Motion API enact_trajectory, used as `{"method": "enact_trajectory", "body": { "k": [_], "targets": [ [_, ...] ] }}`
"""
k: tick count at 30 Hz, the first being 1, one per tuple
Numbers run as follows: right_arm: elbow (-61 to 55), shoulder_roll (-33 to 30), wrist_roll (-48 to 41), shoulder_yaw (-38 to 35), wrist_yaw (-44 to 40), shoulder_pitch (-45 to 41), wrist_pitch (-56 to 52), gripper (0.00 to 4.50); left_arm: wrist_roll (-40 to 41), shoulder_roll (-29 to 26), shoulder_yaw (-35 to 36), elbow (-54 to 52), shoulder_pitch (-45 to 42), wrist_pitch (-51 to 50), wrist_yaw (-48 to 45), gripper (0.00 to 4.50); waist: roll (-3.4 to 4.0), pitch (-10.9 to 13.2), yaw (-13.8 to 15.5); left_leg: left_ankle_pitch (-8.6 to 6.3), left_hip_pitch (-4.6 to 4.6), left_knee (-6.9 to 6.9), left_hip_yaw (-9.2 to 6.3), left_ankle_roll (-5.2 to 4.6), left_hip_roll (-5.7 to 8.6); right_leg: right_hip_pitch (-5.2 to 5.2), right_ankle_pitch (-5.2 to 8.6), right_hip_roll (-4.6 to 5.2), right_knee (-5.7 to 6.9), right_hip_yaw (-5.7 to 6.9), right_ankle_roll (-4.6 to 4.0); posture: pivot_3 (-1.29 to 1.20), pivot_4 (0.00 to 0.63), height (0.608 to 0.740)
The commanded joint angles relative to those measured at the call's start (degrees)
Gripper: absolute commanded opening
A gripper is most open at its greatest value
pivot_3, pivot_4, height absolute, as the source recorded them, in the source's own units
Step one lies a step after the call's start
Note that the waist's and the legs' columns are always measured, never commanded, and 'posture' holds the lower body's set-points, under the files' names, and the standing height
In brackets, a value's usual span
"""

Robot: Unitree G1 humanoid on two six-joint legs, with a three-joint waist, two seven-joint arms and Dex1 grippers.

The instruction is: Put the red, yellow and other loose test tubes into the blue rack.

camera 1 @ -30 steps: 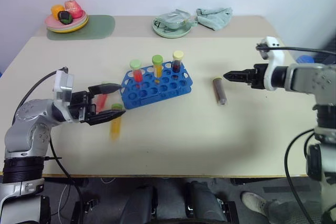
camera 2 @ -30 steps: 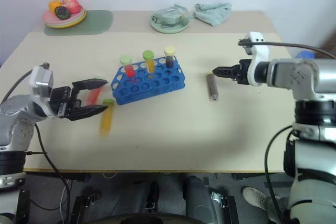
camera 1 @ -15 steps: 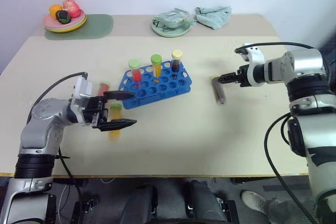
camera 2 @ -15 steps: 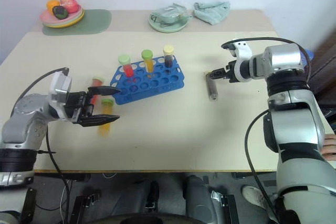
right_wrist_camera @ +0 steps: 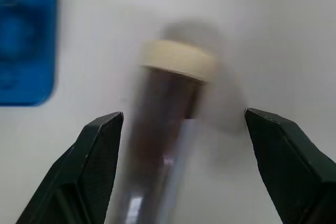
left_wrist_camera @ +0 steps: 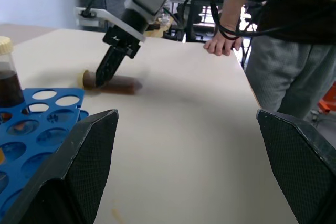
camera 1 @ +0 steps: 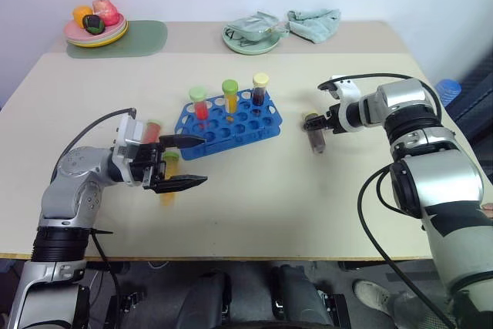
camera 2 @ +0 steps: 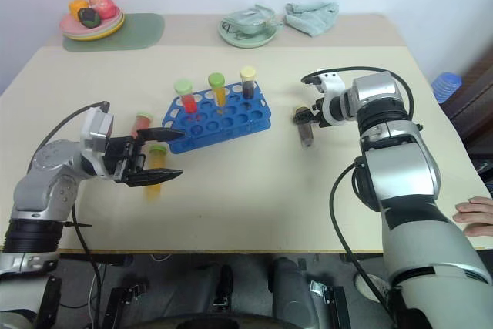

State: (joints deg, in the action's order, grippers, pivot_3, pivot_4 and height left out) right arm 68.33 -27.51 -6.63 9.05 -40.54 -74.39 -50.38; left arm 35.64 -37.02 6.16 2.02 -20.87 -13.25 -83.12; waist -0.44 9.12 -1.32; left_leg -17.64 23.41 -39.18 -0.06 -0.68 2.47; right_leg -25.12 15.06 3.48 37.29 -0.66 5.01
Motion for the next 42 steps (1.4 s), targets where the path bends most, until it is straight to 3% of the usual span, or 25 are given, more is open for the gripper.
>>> {"method": "enact_trajectory", "body": {
  "k": [1, 5, 6, 15, 18, 24, 27, 30, 33, 42],
  "targets": [
    [2.2, 0.6, 2.9, -0.6, 1.6, -1.4, 3.4, 2.99, 1.1, -0.3, 1.0, -2.2, 0.4, -0.3, 0.6, 4.38, 0.0, 0.0, -0.1, 0.01, -0.01, 0.0, 0.0, 0.01, 0.0, 0.0, 0.0, 0.0, 0.02, 0.0, 0.0, 0.0, 0.15, 0.74],
    [3.6, 1.5, 4.4, -1.3, 2.2, -1.5, 5.4, 1.07, 1.3, -0.5, 1.1, -2.8, 0.9, -0.7, 1.0, 4.38, 0.0, 0.0, -0.4, 0.02, -0.02, 0.0, -0.01, 0.03, 0.0, 0.01, 0.0, -0.01, 0.04, 0.0, 0.0, 0.0, 0.15, 0.74],
    [3.8, 1.7, 4.8, -1.4, 2.0, -1.5, 5.7, 0.84, 1.4, -0.5, 1.2, -2.9, 1.1, -0.7, 1.1, 4.38, 0.0, 0.0, -0.5, 0.02, -0.02, 0.0, -0.01, 0.03, 0.0, 0.02, 0.0, 0.0, 0.04, 0.0, 0.0, 0.0, 0.15, 0.74],
    [-4.3, 1.1, 5.1, -1.6, -8.2, -1.8, 6.6, 0.83, 2.4, -1.1, 2.4, -4.7, 2.6, -1.6, 2.1, 4.38, 0.03, 0.0, -1.2, 0.02, -0.03, -0.01, -0.03, 0.04, 0.0, 0.01, 0.0, -0.01, 0.07, 0.0, 0.0, 0.0, 0.15, 0.74],
    [-22.1, -0.4, 1.0, -4.9, -11.2, 4.6, 7.8, 0.83, 2.7, -1.2, 2.7, -4.8, 3.0, -1.7, 2.6, 4.38, 0.04, 0.0, -1.2, 0.02, -0.02, -0.01, -0.03, 0.04, 0.0, -0.01, 0.0, -0.01, 0.09, 0.0, 0.0, 0.0, 0.15, 0.74],
    [-59.7, 3.5, -9.2, -16.4, -5.5, 24.6, 12.2, 0.83, 3.0, -0.7, 3.3, -4.5, 4.3, -1.8, 3.4, 4.38, 0.03, 0.0, -0.6, 0.02, -0.01, 0.01, -0.11, 0.03, -0.01, 0.02, 0.0, -0.02, 0.06, 0.03, 0.0, 0.0, 0.15, 0.74],
    [-68.6, 9.2, -8.7, -15.2, -2.2, 33.8, 25.5, 0.83, 2.9, -0.7, 3.4, -2.1, 4.3, -1.5, 3.1, 4.38, 0.02, 0.0, -0.6, 0.02, -0.01, -0.01, -0.1, 0.03, 0.0, 0.02, -0.01, -0.03, 0.07, 0.03, 0.01, 0.0, 0.15, 0.74],
    [-68.3, 14.4, -7.4, -13.3, -0.2, 37.1, 37.2, 0.83, 2.8, 0.0, 3.5, 0.3, 4.1, -0.9, 3.1, 4.38, 0.03, 0.0, -1.3, 0.04, -0.07, -0.03, -0.08, 0.06, 0.02, 0.01, -0.01, -0.03, 0.23, -0.01, 0.02, 0.0, 0.15, 0.74],
    [-60.1, 20.1, -7.2, -13.9, 3.5, 36.0, 47.4, 0.83, 3.0, 0.6, 4.0, 1.8, 4.0, -0.7, 3.2, 4.38, 0.02, 0.0, -1.3, 0.08, -0.15, -0.05, -0.04, 0.12, 0.02, -0.05, 0.0, -0.07, 0.45, -0.05, 0.0, 0.0, 0.15, 0.74],
    [-32.9, 25.4, -8.5, -16.8, 4.5, 27.4, 68.8, 0.83, 3.5, -0.9, 7.2, -0.6, 8.5, -0.5, 3.8, 4.38, 0.03, 0.0, -1.4, 0.12, -0.25, -0.02, -0.04, 0.19, 0.02, -0.07, 0.01, -0.07, 0.62, -0.05, -0.03, 0.0, 0.15, 0.74]
  ]
}}
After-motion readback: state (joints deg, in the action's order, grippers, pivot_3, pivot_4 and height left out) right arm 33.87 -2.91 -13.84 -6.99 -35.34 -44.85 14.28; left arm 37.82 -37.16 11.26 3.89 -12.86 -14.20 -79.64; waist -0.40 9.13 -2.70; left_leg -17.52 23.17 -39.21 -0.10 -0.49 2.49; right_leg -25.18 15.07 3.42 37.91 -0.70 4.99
